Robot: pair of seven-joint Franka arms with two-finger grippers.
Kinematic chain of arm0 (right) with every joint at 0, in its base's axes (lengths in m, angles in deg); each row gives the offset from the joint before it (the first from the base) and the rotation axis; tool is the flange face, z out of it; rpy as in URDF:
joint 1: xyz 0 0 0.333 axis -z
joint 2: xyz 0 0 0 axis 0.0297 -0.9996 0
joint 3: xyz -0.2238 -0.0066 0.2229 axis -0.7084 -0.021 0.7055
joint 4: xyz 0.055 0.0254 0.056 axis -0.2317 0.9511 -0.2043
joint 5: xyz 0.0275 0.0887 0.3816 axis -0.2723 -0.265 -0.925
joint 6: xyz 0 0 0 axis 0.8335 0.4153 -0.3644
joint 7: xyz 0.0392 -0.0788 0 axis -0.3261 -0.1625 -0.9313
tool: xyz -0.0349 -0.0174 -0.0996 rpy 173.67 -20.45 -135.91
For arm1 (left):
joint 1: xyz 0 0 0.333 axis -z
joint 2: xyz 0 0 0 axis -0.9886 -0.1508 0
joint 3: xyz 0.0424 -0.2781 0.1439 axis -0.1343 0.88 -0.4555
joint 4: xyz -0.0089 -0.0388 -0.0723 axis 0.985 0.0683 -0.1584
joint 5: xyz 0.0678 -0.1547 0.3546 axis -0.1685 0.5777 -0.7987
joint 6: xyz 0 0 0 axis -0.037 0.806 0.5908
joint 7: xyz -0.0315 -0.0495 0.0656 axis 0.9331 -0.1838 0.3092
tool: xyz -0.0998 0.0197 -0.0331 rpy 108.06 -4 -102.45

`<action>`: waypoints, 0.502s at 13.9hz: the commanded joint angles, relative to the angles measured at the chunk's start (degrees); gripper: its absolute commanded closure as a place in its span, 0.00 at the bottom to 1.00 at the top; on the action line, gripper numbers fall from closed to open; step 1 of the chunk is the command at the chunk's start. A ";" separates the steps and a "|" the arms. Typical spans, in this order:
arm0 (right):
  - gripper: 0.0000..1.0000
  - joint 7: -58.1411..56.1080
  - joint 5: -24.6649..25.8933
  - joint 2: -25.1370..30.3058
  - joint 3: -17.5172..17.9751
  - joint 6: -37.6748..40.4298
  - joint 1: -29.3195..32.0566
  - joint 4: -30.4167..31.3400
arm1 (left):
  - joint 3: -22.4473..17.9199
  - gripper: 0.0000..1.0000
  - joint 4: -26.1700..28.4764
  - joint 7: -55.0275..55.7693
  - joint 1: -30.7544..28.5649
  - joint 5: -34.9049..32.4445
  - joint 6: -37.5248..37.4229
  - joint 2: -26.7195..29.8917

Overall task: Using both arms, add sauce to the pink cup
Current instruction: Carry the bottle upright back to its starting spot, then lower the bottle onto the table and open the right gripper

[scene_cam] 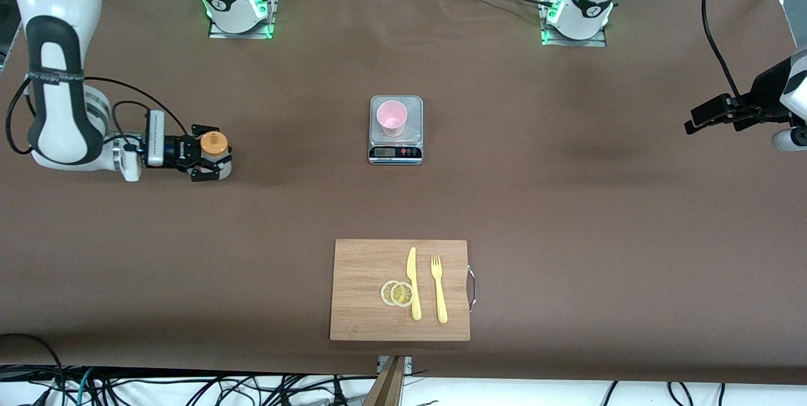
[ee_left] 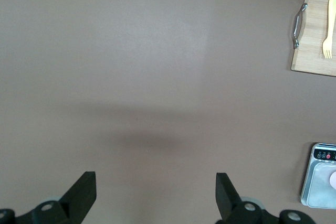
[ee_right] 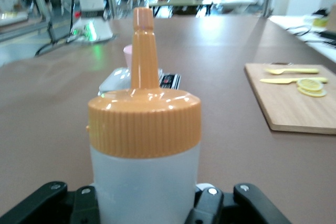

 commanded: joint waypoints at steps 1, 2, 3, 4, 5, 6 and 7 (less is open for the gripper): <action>1.00 -1.15 -3.94 -4.30 1.04 4.05 3.25 -3.11 | -0.12 0.00 -1.25 0.11 -0.26 1.82 -1.12 -0.44; 1.00 -1.59 -5.25 -5.71 1.12 4.32 3.87 -3.99 | -0.12 0.00 -1.25 0.11 -0.26 1.82 -1.12 -0.44; 1.00 -1.69 -6.40 -7.20 1.12 5.45 4.57 -4.87 | -0.03 0.00 -1.25 0.11 -0.26 1.82 -1.12 -0.44; 1.00 -1.69 -7.71 -8.61 1.12 6.85 4.93 -5.57 | -0.11 0.00 -1.25 0.11 -0.26 1.82 -1.12 -0.44; 1.00 -1.69 -8.86 -9.66 1.12 7.56 4.93 -5.84 | -0.12 0.00 -1.25 0.11 -0.26 1.90 -1.12 -0.44; 1.00 -1.69 -9.39 -10.20 1.12 7.57 4.93 -5.85 | -0.03 0.00 -1.25 0.11 -0.26 1.82 -1.12 -0.44; 1.00 -1.77 -10.09 -10.55 1.12 7.66 4.93 -5.93 | -0.11 0.00 -1.25 0.11 -0.26 1.82 -1.12 -0.44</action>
